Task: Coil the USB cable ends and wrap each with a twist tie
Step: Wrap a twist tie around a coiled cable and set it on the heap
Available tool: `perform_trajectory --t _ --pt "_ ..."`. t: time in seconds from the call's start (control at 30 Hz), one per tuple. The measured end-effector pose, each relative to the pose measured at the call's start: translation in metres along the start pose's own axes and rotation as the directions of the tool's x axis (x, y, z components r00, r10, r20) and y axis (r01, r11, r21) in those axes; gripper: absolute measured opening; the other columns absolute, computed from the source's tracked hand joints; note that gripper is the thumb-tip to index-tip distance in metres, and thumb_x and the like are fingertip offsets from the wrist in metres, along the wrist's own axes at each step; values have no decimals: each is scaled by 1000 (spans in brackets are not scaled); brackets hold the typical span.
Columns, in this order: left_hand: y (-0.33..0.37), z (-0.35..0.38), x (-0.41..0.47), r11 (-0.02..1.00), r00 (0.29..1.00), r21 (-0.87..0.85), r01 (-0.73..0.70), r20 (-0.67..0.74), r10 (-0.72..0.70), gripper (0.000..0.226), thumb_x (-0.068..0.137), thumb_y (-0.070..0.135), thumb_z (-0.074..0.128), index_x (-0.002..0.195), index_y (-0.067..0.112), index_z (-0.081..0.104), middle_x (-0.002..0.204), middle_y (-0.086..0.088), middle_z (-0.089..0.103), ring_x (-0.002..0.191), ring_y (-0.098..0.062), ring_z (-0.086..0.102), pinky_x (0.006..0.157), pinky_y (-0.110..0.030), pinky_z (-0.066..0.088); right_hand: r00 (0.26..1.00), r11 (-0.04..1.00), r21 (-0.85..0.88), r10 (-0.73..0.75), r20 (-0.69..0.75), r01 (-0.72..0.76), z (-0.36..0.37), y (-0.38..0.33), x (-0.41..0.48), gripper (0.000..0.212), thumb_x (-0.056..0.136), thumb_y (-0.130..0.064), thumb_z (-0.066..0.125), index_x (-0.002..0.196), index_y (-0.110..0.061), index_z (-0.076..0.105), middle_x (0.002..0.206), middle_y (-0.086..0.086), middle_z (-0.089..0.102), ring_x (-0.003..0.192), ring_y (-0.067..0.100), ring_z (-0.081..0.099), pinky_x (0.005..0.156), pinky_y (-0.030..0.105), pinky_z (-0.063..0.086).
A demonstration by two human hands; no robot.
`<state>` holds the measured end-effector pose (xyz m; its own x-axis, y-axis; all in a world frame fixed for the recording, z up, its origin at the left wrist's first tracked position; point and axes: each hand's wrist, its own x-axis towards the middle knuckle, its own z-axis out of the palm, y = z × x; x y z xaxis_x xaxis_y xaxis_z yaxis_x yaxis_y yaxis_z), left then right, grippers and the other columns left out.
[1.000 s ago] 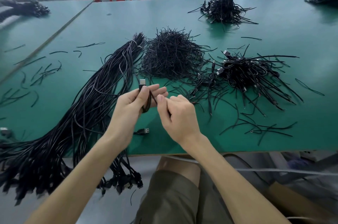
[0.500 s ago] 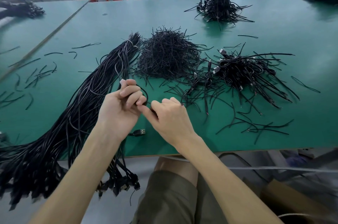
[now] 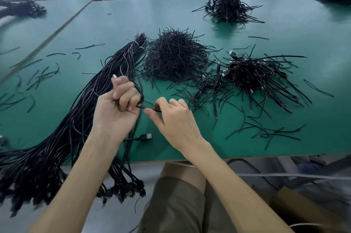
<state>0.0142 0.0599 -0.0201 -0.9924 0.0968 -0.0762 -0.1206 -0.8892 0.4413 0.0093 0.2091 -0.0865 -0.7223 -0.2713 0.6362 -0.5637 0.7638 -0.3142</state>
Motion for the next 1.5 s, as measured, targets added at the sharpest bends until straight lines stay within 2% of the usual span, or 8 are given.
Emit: perform_trajectory --t 0.3,0.4,0.53,0.73,0.93,1.13,1.37,1.5 --pt "20 2 11 967 959 -43 -253 -142 244 52 101 -3 30 67 18 63 61 10 35 46 -9 19 49 -21 25 996 989 -145 30 -88 -43 1 4 2 39 105 -43 48 118 -10 65 103 0 68 101 25 59 95 42 42" --pt "18 1 14 902 891 242 -358 -200 408 48 110 9 33 72 19 60 60 7 35 49 -11 22 52 -20 29 993 975 -208 62 -101 -82 1 5 3 46 102 -42 52 132 -9 61 123 4 64 117 27 55 103 44 38" --pt "3 -5 12 662 812 631 -405 -86 578 36 111 28 38 82 17 54 62 6 39 53 -11 29 57 -23 32 997 983 -177 46 -57 -55 -1 3 3 57 102 -44 54 143 -5 52 134 7 59 125 28 51 107 43 37" --pt "-28 1 7 563 930 741 -365 270 248 29 102 32 43 87 9 53 62 1 48 54 -19 50 62 -28 48 999 966 259 0 44 -11 -9 -2 5 65 101 -29 61 151 4 36 141 16 54 128 30 54 105 40 46" --pt "-21 4 7 689 949 698 -196 312 -46 29 102 35 43 85 14 54 65 4 45 65 -17 60 72 -34 55 962 809 530 155 225 -254 -21 0 4 66 100 -24 63 157 -17 31 139 4 61 117 21 63 98 41 51" --pt "-10 2 3 622 942 758 -196 322 -95 20 104 13 39 105 1 54 80 -3 62 88 -23 69 88 -32 56 971 804 549 151 184 -229 -18 -1 6 62 98 -22 66 152 -7 40 147 6 54 128 25 58 106 42 47" --pt "-19 1 -5 596 970 783 -178 241 -28 16 103 18 42 94 7 50 71 2 47 73 -18 56 84 -35 50 978 778 598 107 182 -196 -16 1 4 56 98 -22 64 148 -17 40 105 -12 60 93 10 63 87 39 55" --pt "-21 1 -8 558 973 812 -171 227 -32 19 102 19 42 90 6 51 70 2 53 71 -17 59 74 -45 37 972 748 627 109 206 -217 -13 3 5 50 98 -18 65 144 -17 45 110 -14 57 96 14 67 88 42 56"
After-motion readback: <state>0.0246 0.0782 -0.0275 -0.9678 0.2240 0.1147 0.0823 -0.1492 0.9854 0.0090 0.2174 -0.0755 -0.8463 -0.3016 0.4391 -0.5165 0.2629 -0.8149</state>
